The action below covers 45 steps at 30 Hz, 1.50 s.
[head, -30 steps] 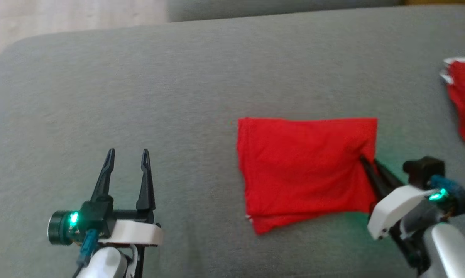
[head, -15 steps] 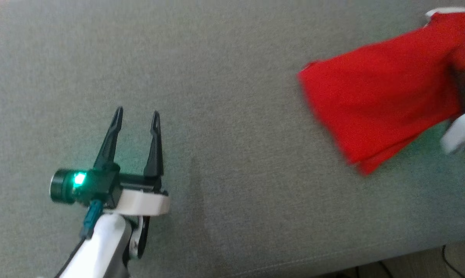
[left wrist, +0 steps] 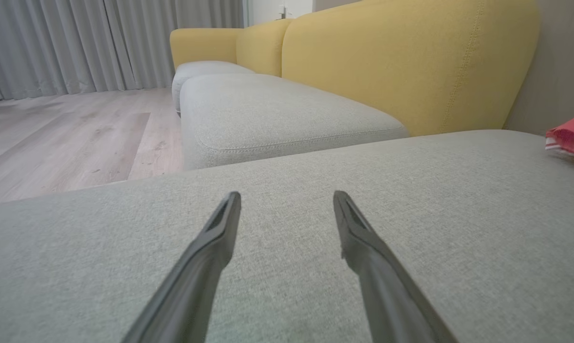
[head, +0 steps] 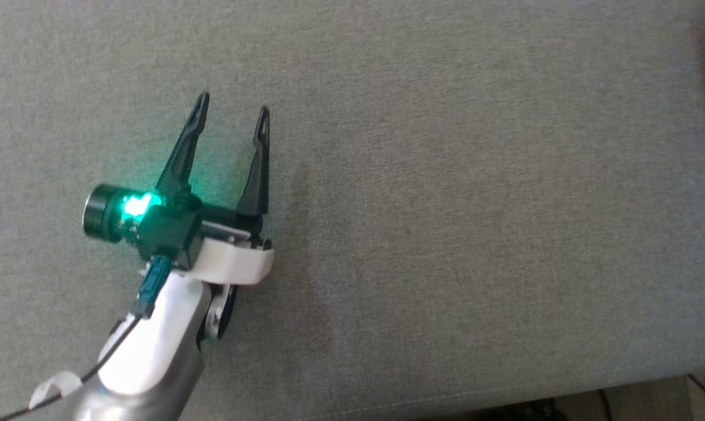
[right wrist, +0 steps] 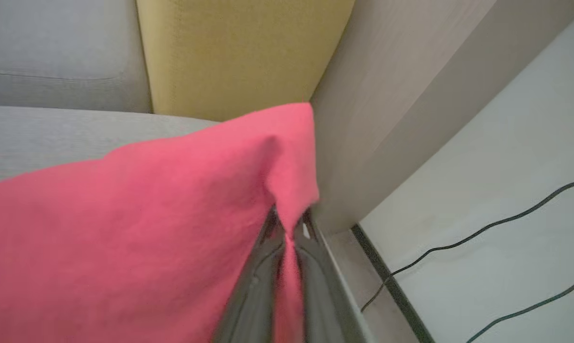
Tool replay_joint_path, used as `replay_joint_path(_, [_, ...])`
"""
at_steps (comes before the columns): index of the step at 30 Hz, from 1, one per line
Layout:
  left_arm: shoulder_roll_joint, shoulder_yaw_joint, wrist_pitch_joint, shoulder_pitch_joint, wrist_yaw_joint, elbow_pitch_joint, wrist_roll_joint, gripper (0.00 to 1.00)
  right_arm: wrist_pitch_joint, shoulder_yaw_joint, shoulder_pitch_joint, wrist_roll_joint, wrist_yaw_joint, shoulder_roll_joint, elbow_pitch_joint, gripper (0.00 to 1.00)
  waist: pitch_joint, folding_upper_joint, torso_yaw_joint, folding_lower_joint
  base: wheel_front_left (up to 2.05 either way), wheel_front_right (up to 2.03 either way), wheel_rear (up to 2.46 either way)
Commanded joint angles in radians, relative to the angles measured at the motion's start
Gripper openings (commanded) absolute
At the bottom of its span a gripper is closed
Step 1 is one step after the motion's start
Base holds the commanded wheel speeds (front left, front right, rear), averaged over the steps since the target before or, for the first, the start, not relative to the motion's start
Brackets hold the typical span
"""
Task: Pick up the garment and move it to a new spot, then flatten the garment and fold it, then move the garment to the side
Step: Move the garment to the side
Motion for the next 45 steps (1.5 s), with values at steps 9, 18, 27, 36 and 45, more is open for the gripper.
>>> replay_joint_path(9, [0.002, 0.041, -0.005, -0.049, -0.017, -0.009, 0.024, 1.00, -0.072, -0.202, -0.119, -0.312, -0.001, 0.058, 0.128, 1.00, 0.028, 0.0001, 0.017, -0.0002, 0.00, 0.00, 0.00])
replay_joint_path(18, [0.010, 0.082, -0.005, 0.026, -0.005, 0.009, 0.017, 1.00, -0.182, -0.158, 0.007, -0.306, -0.001, 0.284, -0.056, 1.00, -0.069, 0.0001, 0.011, -0.0002, 0.00, 0.00, 0.00])
replay_joint_path(27, [0.018, 0.155, -0.005, 0.125, 0.019, 0.016, -0.017, 1.00, -0.179, 0.081, 0.220, -0.231, -0.001, 0.491, -0.387, 1.00, -0.178, 0.0001, 0.027, -0.0002, 0.00, 0.00, 0.00])
replay_joint_path(36, [0.027, 0.231, -0.005, 0.202, 0.042, 0.007, -0.041, 1.00, -0.199, 0.289, 0.366, -0.101, -0.001, 0.549, -0.554, 1.00, -0.252, 0.0001, 0.092, -0.0002, 0.00, 0.00, 0.00])
replay_joint_path(45, [0.042, 0.242, -0.003, 0.312, 0.021, 0.002, -0.069, 1.00, -0.199, 0.373, 0.506, -0.041, -0.001, 0.551, -0.566, 1.00, -0.352, 0.0001, 0.112, -0.0002, 0.00, 0.00, 0.00])
